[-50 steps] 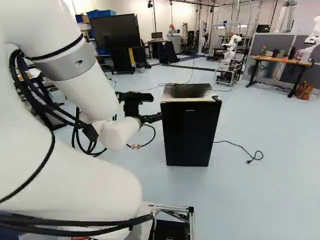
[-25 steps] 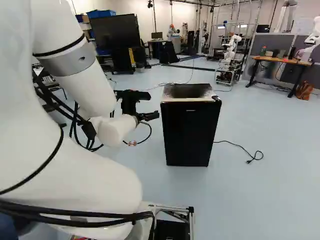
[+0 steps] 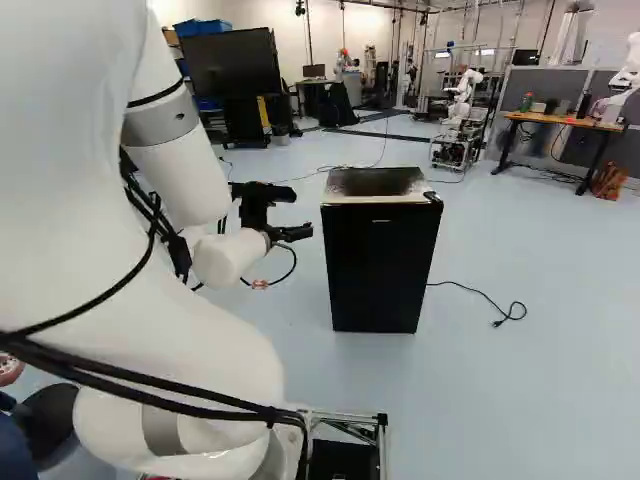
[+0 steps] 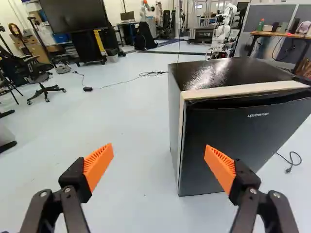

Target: Grab a drink from the fridge

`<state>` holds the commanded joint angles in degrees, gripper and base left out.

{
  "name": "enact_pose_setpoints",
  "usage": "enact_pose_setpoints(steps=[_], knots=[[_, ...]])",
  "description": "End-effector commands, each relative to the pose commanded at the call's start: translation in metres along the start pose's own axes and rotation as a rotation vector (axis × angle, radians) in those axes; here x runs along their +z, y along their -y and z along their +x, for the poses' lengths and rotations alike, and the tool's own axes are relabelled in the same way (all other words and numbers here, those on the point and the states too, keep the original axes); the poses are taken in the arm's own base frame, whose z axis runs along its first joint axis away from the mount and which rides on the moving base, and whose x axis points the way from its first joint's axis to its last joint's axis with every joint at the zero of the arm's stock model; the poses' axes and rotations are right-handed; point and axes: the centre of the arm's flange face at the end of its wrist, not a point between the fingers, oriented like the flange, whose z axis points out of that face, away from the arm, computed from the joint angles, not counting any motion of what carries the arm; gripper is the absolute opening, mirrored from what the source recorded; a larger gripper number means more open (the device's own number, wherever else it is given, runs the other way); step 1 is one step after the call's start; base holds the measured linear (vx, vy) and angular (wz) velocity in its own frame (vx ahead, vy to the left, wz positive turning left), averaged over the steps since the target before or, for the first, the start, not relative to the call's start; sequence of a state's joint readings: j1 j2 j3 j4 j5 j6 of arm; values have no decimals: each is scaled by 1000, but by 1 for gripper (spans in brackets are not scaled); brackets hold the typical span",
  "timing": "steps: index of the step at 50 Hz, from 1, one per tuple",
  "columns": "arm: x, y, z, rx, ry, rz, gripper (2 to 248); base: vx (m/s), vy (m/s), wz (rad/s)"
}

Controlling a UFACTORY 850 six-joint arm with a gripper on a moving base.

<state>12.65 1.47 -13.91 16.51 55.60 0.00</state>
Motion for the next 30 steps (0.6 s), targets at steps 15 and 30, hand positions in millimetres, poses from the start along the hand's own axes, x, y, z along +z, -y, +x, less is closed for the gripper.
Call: enact_pose_setpoints(steps=[15,30], knots=[[30,11,-3,17,5,-38,247,0,0,0],[63,19,-6,37,0,-88,247,0,0,0]])
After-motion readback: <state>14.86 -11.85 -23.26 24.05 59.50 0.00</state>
